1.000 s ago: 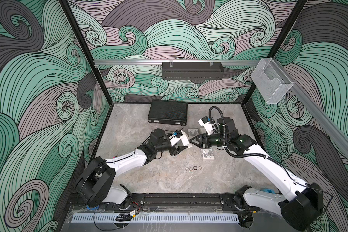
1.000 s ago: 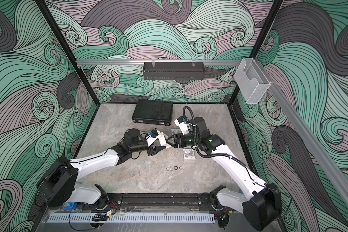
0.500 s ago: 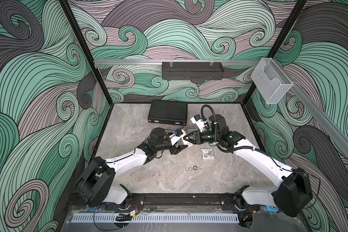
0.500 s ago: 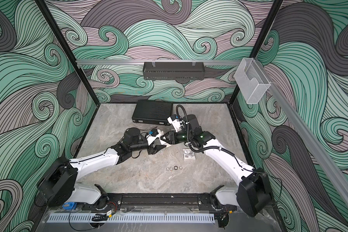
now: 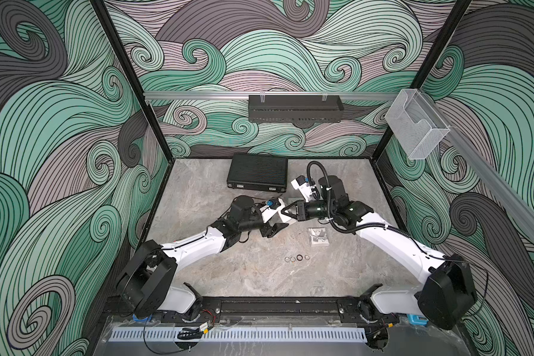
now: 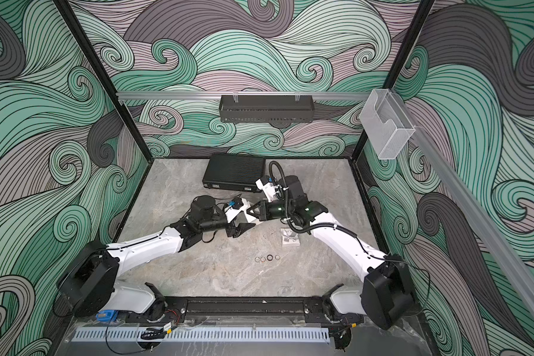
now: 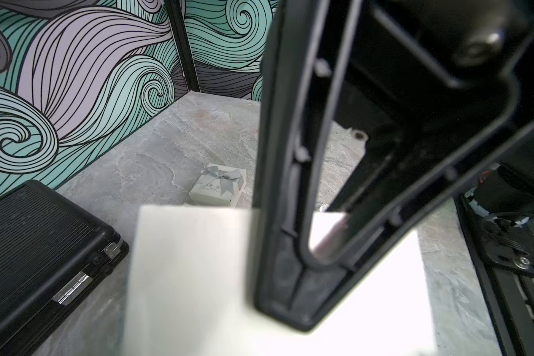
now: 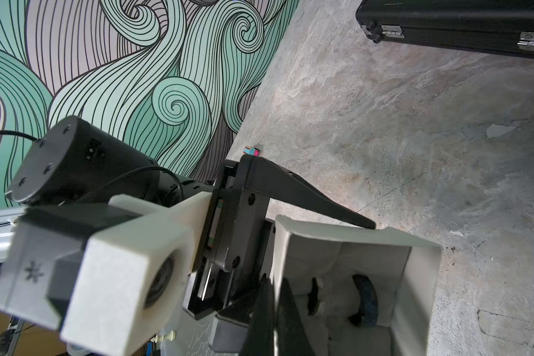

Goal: Take the rings out of the lift-off lid box
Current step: Place the jewelry box at the center of the board.

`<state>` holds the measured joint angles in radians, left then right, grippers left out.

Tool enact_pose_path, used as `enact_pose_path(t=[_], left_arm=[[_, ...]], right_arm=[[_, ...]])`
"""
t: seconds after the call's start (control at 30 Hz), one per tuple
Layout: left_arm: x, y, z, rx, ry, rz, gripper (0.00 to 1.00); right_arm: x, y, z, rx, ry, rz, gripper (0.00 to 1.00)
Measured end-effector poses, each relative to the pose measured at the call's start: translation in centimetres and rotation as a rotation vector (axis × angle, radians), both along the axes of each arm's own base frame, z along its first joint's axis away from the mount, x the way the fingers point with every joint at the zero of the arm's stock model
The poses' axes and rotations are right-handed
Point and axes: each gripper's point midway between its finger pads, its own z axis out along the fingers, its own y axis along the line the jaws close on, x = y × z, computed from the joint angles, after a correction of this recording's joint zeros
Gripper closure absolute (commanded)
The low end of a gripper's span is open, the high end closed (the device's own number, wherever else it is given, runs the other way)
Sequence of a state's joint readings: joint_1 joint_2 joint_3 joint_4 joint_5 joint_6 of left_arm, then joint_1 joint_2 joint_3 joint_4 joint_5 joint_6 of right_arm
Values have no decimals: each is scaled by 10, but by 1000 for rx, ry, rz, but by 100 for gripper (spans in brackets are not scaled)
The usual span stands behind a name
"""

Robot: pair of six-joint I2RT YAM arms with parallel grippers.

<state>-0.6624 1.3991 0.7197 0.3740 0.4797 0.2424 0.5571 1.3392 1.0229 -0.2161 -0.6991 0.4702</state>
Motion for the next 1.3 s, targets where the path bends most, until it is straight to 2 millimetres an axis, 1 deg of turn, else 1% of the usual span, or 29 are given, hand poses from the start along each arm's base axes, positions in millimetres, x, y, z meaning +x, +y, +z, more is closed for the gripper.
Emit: enact_pose_path(t=[0.07,0.1,0.13,0.23,0.33,0.4,0.5,0.67,0.77,0.87,1.1,1.3], left_arm=[[0,1,-2,9,7,4,17],[0,3,-3,16,12,11,13],[0,4,-4,21,15,17,11],[-2,12,1,26,3,47,8],[-10,25,2,33,-8,81,7],[-16,34,1,40,-8,103,6],[-24,47,-5,57,4,134,6],[-33,63,-12,76,20,181,5],[-36,69,-15,85,27,199,5],[-37,73,-16,87,29,213,5],[-37,75,-21,92,41,226,5],[-36,74,-24,100,49,227,5]], right_arm=[[0,-3,-2,-18,-1,-9,100],[0,-5,-4,-32,-4,-17,100],[0,-8,-5,-47,-5,-26,100],[2,-19,-15,-134,-12,-81,100],[4,-28,-32,-253,-18,-144,100],[6,-30,-50,-356,-15,-177,100],[11,-25,-86,-530,-9,-211,100],[11,-20,-154,-784,0,-240,100],[10,-23,-182,-889,-6,-264,100],[12,-26,-193,-954,-29,-296,100],[27,-20,-188,-975,-93,-376,100],[31,-19,-194,-987,-93,-396,100]])
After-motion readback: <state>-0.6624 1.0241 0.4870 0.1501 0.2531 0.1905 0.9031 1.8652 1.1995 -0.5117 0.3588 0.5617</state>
